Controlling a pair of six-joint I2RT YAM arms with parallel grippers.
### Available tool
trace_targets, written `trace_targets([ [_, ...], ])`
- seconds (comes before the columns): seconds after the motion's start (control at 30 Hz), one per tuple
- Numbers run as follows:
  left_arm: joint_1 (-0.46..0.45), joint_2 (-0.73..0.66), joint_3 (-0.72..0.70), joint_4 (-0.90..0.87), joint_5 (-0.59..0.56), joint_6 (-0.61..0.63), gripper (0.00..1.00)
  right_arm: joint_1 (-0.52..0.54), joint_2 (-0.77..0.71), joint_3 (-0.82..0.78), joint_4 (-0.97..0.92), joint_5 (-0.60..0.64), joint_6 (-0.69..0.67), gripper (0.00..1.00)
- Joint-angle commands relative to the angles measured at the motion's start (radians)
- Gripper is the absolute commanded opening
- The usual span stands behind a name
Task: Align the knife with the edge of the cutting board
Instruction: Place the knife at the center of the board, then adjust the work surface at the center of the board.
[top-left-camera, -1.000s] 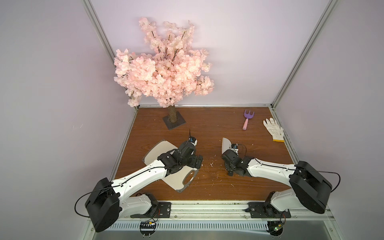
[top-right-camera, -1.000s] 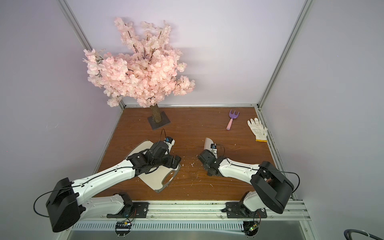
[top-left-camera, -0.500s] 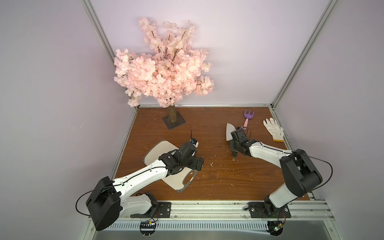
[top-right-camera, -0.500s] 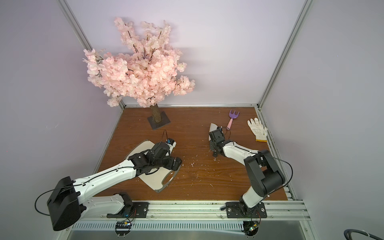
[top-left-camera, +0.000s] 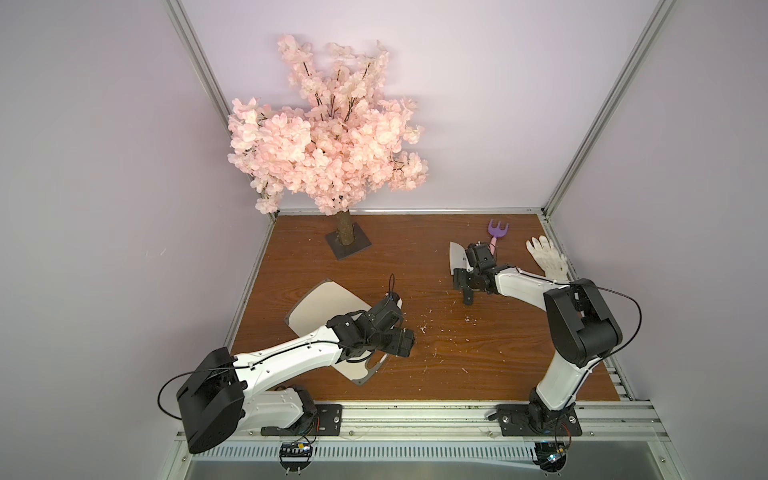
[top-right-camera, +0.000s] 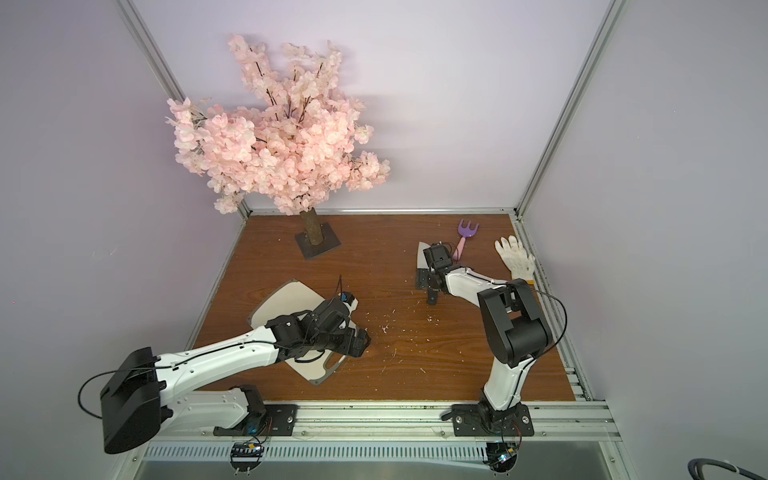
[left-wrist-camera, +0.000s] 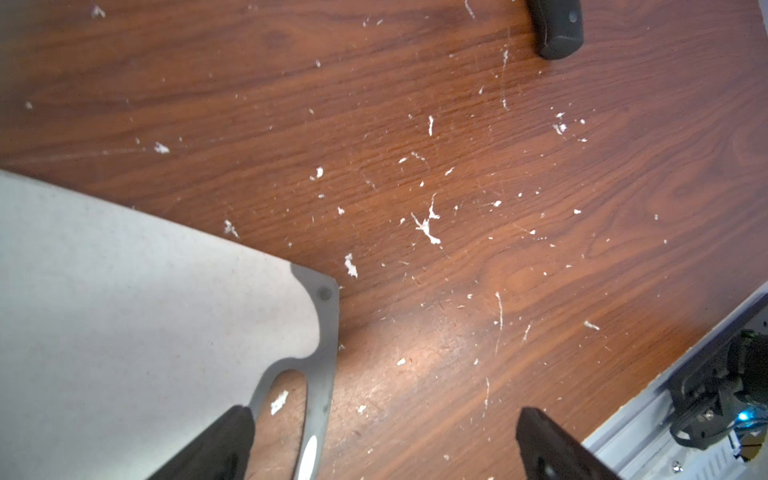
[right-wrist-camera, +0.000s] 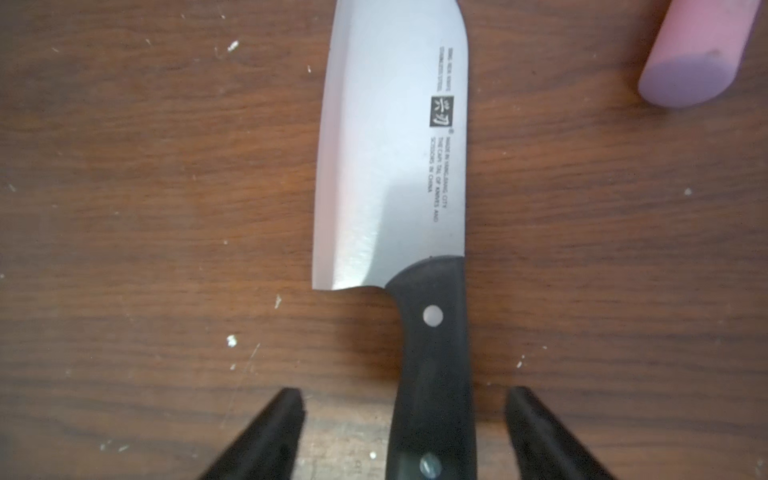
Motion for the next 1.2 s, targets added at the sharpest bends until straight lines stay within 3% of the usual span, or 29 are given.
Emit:
trace_targets([
  [0.0, -0.026, 0.014, -0.024, -0.034, -0.021, -0.061, 1.00, -0.006, -0.081, 0.023, -0.027, -0.034, -0.009, 0.99],
  [0.43, -0.048, 0.181, -0.031, -0.039, -0.073, -0.071, 1.00, -0.002, -0.448, -0.173, -0.021, -0.132, 0.088, 0.99],
  [0.63, -0.050, 0.264, -0.002, -0.056, -0.098, -0.042, 0.91, 0.081, -0.578, -0.290, -0.057, -0.089, 0.170, 1.00],
  [0.9, -0.058, 0.360, 0.051, -0.082, -0.110, 0.017, 0.65, 0.201, -0.685, -0.416, -0.056, -0.050, 0.256, 1.00],
  [1.17, -0.122, 0.429, 0.096, -0.082, -0.133, 0.075, 0.14, 0.229, -0.773, -0.468, -0.092, -0.020, 0.293, 1.00],
])
